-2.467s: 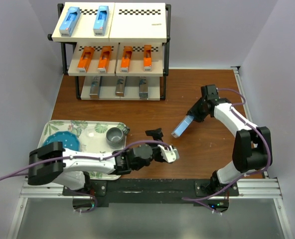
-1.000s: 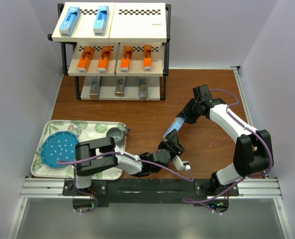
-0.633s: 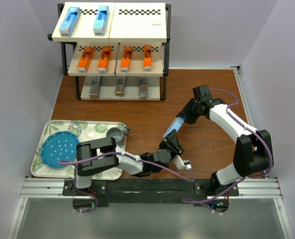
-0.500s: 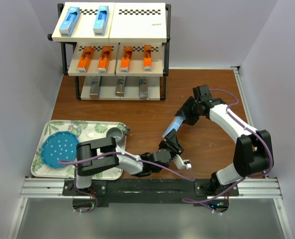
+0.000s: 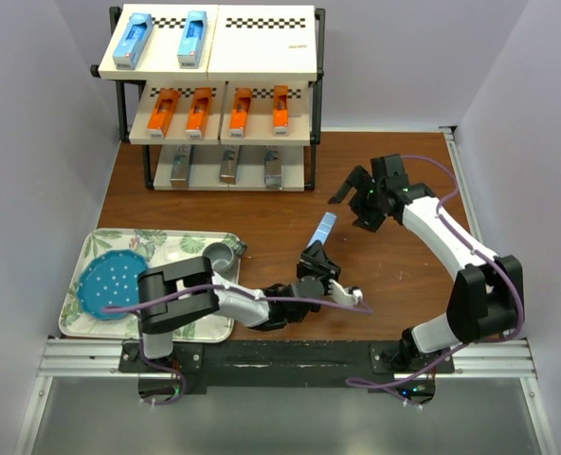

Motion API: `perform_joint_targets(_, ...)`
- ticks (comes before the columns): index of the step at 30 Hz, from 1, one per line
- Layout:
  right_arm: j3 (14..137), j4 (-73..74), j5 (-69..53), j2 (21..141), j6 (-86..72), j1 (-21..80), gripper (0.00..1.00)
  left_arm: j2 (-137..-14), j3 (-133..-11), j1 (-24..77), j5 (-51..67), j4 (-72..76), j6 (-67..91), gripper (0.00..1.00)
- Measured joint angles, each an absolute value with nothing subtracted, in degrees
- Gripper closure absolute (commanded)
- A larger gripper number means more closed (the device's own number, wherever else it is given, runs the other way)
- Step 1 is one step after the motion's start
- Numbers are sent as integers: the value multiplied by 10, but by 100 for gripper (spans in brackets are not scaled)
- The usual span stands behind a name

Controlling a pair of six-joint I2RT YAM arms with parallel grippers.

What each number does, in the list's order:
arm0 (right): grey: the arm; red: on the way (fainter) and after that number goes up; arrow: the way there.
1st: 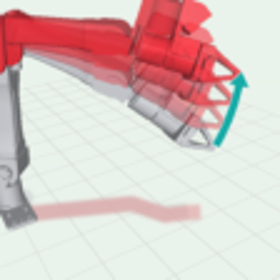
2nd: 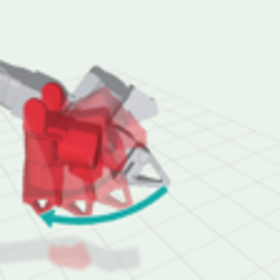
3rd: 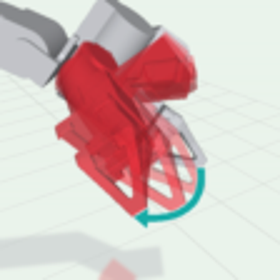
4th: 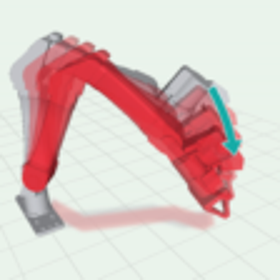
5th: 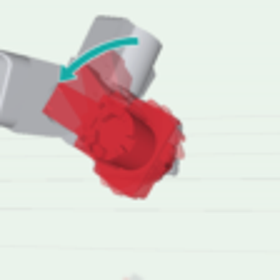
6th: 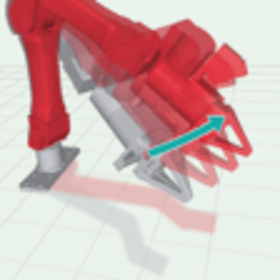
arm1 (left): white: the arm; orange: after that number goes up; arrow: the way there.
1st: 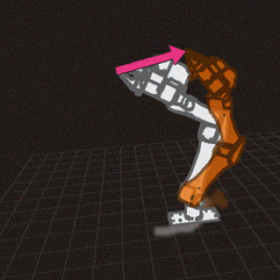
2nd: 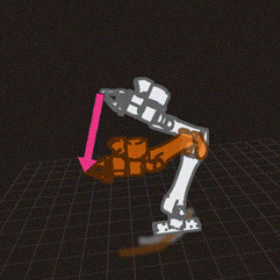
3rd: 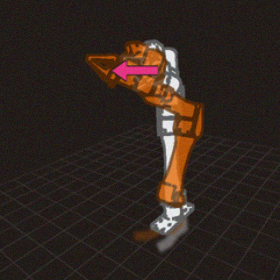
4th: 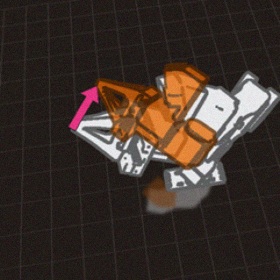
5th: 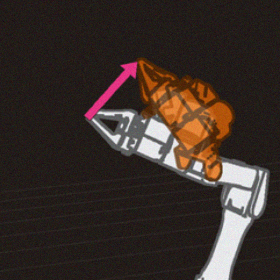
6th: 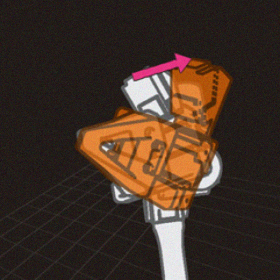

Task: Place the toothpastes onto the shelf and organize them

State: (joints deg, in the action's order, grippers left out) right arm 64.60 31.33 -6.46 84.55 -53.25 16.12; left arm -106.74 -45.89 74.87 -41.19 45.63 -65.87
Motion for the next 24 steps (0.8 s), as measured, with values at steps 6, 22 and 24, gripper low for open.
perform_joint_targets(6, 647, 269, -34, 786, -486, 161, 2, -1007, -471, 724, -398, 364, -479, 81)
perform_joint_targets(22, 595, 218, 114, 631, -377, 152, 2, -736, -494, 609, -243, 183, -94, 81)
perform_joint_targets(24, 581, 218, 133, 608, -367, 152, 2, -717, -509, 596, -228, 168, -73, 81)
